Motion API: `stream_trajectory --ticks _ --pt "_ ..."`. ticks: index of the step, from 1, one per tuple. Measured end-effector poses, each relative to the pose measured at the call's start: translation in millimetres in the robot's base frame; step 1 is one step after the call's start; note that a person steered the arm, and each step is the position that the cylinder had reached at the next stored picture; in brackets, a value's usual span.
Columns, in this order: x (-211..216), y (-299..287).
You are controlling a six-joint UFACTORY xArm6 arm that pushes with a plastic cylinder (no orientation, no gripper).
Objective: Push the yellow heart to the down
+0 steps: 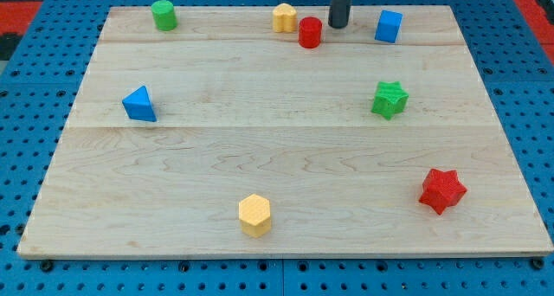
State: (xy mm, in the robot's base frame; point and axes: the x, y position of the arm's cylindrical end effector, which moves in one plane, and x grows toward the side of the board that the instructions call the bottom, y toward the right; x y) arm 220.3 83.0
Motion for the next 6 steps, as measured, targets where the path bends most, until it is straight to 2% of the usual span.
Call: stream_trajectory --ticks 1,2,3,4,6 --pt "-2 -37" --pt "-28 -35" --pt "-21 -47" --pt "17 -98" --pt "77 -100"
